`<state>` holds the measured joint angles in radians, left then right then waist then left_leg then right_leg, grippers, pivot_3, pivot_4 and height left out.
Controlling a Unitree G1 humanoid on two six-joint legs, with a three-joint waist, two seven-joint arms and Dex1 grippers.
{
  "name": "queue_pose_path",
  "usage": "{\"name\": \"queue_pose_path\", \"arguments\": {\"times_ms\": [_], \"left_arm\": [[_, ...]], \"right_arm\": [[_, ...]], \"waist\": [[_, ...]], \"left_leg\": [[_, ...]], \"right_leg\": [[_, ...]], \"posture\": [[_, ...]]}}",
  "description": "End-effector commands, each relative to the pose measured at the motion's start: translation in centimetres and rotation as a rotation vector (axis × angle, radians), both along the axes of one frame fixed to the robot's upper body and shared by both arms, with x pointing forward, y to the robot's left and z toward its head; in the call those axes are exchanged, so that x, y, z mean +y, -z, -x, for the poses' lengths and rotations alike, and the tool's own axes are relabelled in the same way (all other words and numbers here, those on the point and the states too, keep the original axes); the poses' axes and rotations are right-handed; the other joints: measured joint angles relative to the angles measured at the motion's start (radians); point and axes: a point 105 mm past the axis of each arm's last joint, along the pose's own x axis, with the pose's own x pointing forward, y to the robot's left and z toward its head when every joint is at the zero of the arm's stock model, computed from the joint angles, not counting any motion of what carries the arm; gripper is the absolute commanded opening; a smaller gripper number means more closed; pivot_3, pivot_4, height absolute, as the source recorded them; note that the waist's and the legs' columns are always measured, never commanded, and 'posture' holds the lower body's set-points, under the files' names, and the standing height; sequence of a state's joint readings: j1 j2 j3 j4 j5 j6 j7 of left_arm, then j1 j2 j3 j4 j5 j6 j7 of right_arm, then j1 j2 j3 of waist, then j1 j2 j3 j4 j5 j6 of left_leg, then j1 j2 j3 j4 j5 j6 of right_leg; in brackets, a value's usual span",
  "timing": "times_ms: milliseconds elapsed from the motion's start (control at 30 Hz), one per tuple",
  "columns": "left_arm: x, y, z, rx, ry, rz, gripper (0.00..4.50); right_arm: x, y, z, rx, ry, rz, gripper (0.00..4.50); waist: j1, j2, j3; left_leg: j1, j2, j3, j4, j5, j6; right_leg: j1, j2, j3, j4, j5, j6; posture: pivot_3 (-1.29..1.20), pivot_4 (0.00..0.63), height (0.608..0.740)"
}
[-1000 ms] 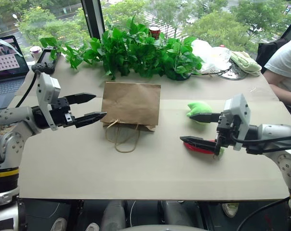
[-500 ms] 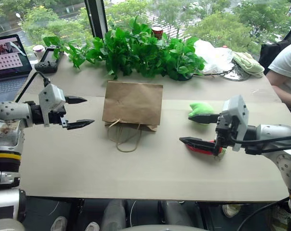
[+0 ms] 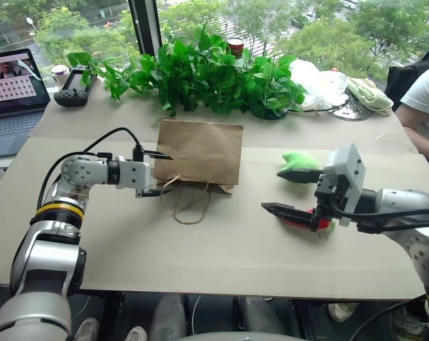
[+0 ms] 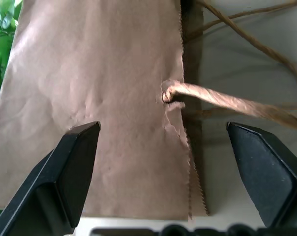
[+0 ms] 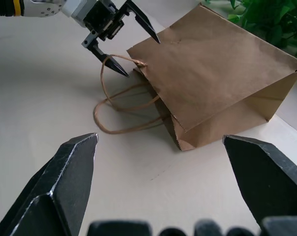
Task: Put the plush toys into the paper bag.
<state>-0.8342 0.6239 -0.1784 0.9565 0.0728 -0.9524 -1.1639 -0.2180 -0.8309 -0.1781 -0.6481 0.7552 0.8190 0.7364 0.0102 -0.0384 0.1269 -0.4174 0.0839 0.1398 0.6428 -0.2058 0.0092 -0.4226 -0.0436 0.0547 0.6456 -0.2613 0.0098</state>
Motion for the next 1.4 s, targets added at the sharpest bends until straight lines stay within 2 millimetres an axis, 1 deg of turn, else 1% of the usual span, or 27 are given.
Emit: {"name": "queue_pose_path", "arguments": {"times_ms": [33,167,200,300,433,467,500,600,700,767,900,1100,1200,1267,1367,1400], "left_arm": [[-0.9,-1.5,0.5,-0.025,0.074,0.052,4.4],[-0.3,-0.9,1.0,0.025,0.092,0.023,4.4],[-0.2,-1.0,1.0,0.029,0.091,0.026,4.16],[-0.1,-1.1,1.1,0.043,0.097,0.029,3.38],[0.0,-0.9,1.3,0.064,0.102,0.03,1.86],[0.1,-0.9,1.3,0.066,0.102,0.03,1.61],[0.1,-0.8,1.3,0.068,0.101,0.027,1.08],[0.2,-0.7,1.4,0.071,0.101,0.019,0.07],[0.2,-0.7,1.3,0.069,0.094,0.019,0.07],[-0.1,-1.3,1.0,0.071,0.081,0.059,0.07],[-0.7,-3.6,0.4,0.105,0.059,0.185,0.07],[-1.1,-7.3,0.0,0.191,0.023,0.372,0.07],[-1.2,-8.5,-0.2,0.224,0.0,0.43,0.07],[-1.2,-8.9,-0.2,0.236,-0.012,0.451,0.07],[-1.4,-9.1,-0.1,0.245,-0.017,0.461,0.0],[-1.5,-9.1,0.0,0.248,-0.017,0.466,0.0]], "right_arm": [[0.2,-1.1,0.4,-0.048,0.006,-0.008,4.5],[0.4,-1.0,0.4,-0.046,0.013,-0.013,4.5],[0.5,-1.0,0.4,-0.047,0.013,-0.015,4.5],[0.6,-1.0,0.4,-0.05,0.012,-0.016,4.5],[0.6,-1.0,0.3,-0.052,0.011,-0.011,4.5],[0.6,-1.0,0.3,-0.052,0.011,-0.01,4.5],[0.6,-1.0,0.2,-0.052,0.01,-0.009,4.5],[0.7,-1.0,0.2,-0.053,0.008,-0.009,4.5],[0.8,-1.0,0.1,-0.054,0.006,-0.009,4.5],[0.9,-1.0,0.1,-0.055,0.005,-0.009,4.5],[1.1,-0.8,0.0,-0.053,0.003,-0.012,4.5],[1.8,0.0,-0.2,-0.033,0.005,-0.011,4.5],[2.4,0.5,-0.6,-0.021,0.01,-0.018,4.5],[2.9,0.8,-1.0,-0.012,0.016,-0.028,4.5],[3.8,1.3,-2.0,-0.016,0.044,-0.039,3.81],[4.0,1.3,-2.5,-0.017,0.062,-0.057,3.47]], "waist": [[-0.001,0.0,0.0],[-0.009,0.0,0.0],[-0.01,0.0,0.0],[-0.01,0.0,0.0],[-0.01,0.0,0.0],[-0.01,0.0,0.0],[-0.01,0.0,0.0],[-0.011,0.0,0.0],[-0.011,0.0,0.0],[-0.011,0.0,0.0],[-0.012,0.0,0.0],[-0.016,0.0,0.0],[-0.021,0.0,0.0],[-0.024,0.0,0.0],[-0.025,0.0,0.0],[-0.025,0.0,0.0]], "left_leg": [[0.0,0.0,0.0,0.0,0.0,0.0],[0.0,0.0,0.0,0.0,0.0,0.0],[0.0,0.0,-0.001,0.0,0.0,0.0],[0.0,0.0,-0.001,0.0,0.0,0.0],[0.0,0.0,-0.001,0.001,0.0,0.0],[0.001,0.0,-0.001,0.001,0.0,0.0],[0.0,0.0,-0.001,0.001,0.0,0.0],[0.0,0.0,-0.002,0.001,0.0,0.0],[0.0,0.0,-0.002,0.001,0.0,0.0],[0.001,0.0,-0.002,0.001,0.0,0.0],[0.0,0.0,-0.002,0.001,0.0,0.0],[0.0,0.0,-0.003,0.001,0.0,0.0],[0.0,0.0,-0.003,0.001,0.0,0.0],[0.001,0.0,-0.003,0.002,0.0,0.0],[0.001,0.0,-0.003,0.001,0.0,0.0],[0.001,0.0,-0.003,0.001,0.0,0.0]], "right_leg": [[0.0,0.0,0.0,0.0,0.0,0.0],[0.0,0.0,0.0,0.0,0.0,0.0],[0.0,0.0,0.0,0.001,0.0,0.0],[0.0,0.0,0.0,0.001,0.0,0.0],[0.001,0.0,0.0,0.001,0.0,0.0],[0.001,0.0,0.0,0.001,0.0,0.0],[0.001,0.0,-0.001,0.001,0.0,0.0],[0.001,0.0,-0.001,0.001,0.0,0.0],[0.001,0.0,-0.001,0.001,0.0,0.0],[0.001,0.0,-0.001,0.001,0.0,0.0],[0.001,0.0,-0.001,0.001,0.0,0.0],[0.001,0.001,-0.001,0.001,0.0,0.0],[0.001,0.001,-0.001,0.002,0.0,0.001],[0.001,0.001,-0.001,0.002,0.0,0.001],[0.001,0.001,-0.001,0.002,0.0,0.001],[0.001,0.001,-0.001,0.002,0.0,0.001]], "posture": [[0.0,0.15,0.74],[0.0,0.15,0.74],[0.0,0.15,0.74],[0.0,0.15,0.74],[0.0,0.15,0.74],[0.0,0.15,0.74],[0.0,0.15,0.74],[0.0,0.15,0.74],[0.0,0.15,0.74],[0.0,0.15,0.74],[0.0,0.15,0.74],[0.0,0.15,0.74],[0.0,0.15,0.74],[0.0,0.15,0.74],[0.0,0.15,0.74],[0.0,0.15,0.74]]}}
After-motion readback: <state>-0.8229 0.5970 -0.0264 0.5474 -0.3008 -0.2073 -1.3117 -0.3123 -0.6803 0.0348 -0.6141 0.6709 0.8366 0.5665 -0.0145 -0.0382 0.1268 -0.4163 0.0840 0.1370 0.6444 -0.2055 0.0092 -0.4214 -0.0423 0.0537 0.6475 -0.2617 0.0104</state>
